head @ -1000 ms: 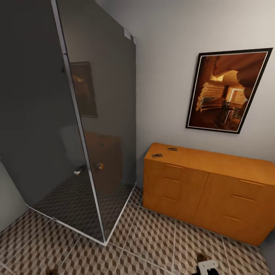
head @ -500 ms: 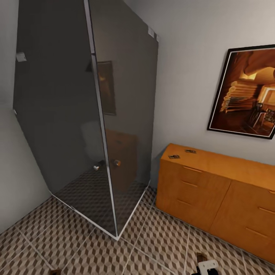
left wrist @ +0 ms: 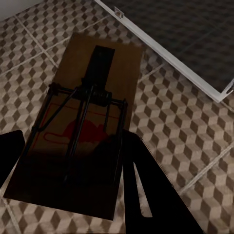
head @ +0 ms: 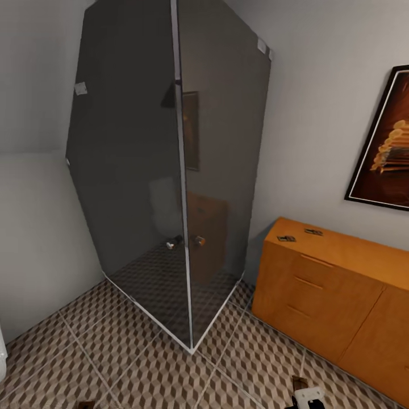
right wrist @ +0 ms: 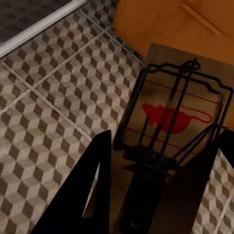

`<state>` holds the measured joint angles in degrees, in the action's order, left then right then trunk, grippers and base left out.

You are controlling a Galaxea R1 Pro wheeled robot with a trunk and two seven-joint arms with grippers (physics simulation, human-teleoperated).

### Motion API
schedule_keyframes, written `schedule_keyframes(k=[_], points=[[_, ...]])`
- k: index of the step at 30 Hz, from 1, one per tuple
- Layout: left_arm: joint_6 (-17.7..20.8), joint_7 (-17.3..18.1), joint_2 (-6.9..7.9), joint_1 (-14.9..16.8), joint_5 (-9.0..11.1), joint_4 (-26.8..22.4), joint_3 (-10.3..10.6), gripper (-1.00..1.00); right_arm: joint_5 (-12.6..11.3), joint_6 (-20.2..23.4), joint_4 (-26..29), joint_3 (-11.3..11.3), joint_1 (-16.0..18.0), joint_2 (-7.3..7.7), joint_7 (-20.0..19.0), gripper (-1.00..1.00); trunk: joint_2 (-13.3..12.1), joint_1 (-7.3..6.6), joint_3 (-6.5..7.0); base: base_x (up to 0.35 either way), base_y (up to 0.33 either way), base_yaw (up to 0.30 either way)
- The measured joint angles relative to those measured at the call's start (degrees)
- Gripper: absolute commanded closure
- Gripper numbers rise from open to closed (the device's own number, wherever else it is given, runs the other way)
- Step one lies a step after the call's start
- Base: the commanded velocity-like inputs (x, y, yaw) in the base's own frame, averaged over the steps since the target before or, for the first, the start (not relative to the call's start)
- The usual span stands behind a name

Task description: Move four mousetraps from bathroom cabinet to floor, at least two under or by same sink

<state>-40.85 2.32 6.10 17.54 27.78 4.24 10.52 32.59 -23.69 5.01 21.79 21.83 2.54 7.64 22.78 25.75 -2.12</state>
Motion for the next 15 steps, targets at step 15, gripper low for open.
schedule_keyframes(k=[15], points=[[0.0,0.0,0.0,0.0,-0.09,-0.01,0.02,1.0,0.0,0.0,0.0,0.03,-0.02,0.0,-0.14,1.0,0.0,0.0,0.0,0.0,0.0,0.299]])
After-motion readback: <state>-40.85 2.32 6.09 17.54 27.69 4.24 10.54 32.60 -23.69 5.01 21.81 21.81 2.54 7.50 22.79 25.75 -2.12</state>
